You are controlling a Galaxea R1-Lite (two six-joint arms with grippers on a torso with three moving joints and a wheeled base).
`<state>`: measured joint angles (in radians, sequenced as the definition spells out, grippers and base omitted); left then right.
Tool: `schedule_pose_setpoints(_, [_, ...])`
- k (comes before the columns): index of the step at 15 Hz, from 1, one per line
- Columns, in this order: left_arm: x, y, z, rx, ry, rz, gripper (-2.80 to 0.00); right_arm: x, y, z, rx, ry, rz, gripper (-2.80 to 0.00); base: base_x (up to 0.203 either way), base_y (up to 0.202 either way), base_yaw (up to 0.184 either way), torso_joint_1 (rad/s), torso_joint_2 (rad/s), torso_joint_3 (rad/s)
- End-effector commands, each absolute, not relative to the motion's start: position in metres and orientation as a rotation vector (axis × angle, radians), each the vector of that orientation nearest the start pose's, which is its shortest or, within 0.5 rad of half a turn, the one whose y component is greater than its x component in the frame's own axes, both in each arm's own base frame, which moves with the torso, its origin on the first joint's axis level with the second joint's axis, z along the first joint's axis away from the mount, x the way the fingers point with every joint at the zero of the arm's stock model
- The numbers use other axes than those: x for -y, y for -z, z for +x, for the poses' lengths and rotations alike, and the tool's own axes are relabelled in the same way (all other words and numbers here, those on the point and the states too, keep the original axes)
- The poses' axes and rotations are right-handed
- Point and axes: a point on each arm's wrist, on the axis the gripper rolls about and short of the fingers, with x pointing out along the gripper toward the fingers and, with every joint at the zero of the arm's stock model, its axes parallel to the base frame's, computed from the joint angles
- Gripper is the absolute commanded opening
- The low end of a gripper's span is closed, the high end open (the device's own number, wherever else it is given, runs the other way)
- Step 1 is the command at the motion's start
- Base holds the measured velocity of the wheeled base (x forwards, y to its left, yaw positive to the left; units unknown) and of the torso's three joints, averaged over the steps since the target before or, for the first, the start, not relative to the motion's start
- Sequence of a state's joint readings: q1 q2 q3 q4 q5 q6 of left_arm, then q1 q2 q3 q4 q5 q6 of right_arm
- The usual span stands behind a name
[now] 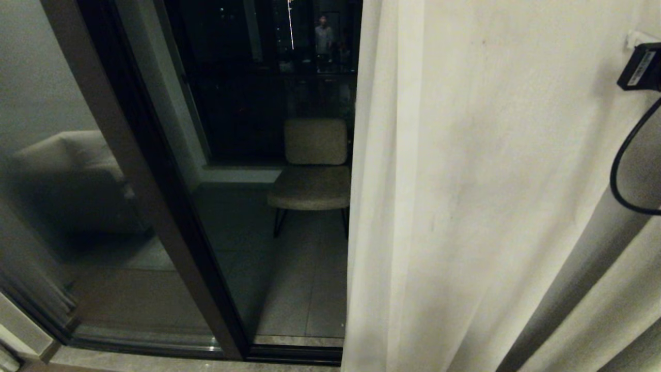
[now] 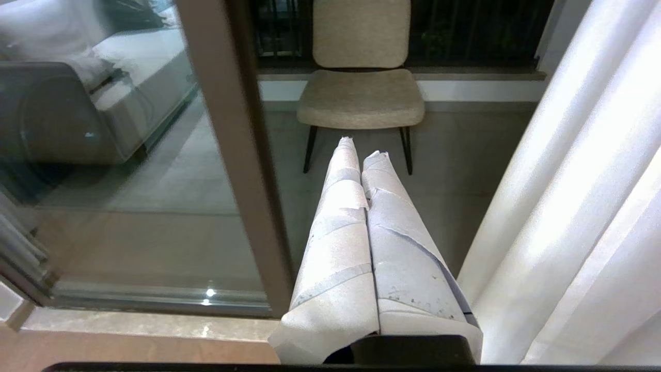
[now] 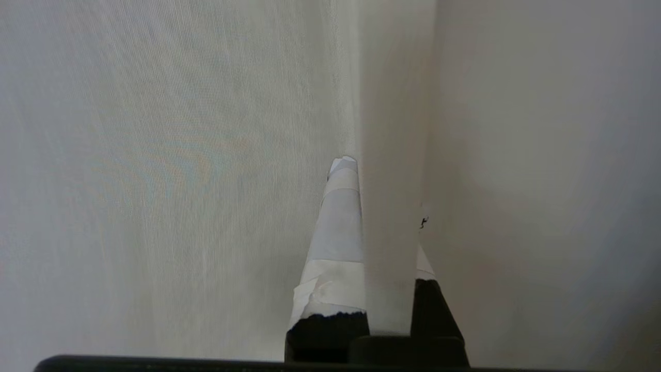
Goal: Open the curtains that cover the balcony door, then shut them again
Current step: Pull the inner curtains open on both sides
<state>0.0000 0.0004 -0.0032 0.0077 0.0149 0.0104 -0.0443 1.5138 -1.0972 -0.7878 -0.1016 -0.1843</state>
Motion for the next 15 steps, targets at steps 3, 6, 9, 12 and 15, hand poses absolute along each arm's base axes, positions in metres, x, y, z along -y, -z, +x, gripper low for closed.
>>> schedule_pose_setpoints(3, [-0.0003,-0.0755,-0.0230,-0.005,-0.015,0.011,-2.80,0.0147,-0.3334,0.2690,0.362,0.183,-0.172,-2.80,0.000,-0.193,0.001,0.003,0.00,0.004])
schedule_pose_setpoints(6, [-0.0003,-0.0755,-0.0230,-0.005,-0.015,0.012,-2.80,0.0147,-0.3326,0.2691,0.360,0.181,-0.171,-2.80,0.000,-0.192,-0.001,0.002,0.00,-0.002])
schedule_pose_setpoints(9, [-0.0003,-0.0757,-0.0230,-0.003,-0.014,0.012,-2.80,0.0146,-0.3337,0.2685,0.363,0.180,-0.171,-2.80,0.000,-0.136,-0.003,0.002,0.00,0.002])
schedule_pose_setpoints(12, [-0.0003,-0.0757,-0.0230,-0.003,-0.014,0.012,-2.80,0.0142,-0.3338,0.2685,0.364,0.177,-0.171,-2.80,0.000,0.000,0.000,0.000,0.00,0.000])
schedule_pose_setpoints(15, [-0.0003,-0.0757,-0.0230,-0.003,-0.014,0.012,-2.80,0.0142,-0.3339,0.2685,0.365,0.175,-0.171,-2.80,0.000,0.000,0.000,0.000,0.00,0.000])
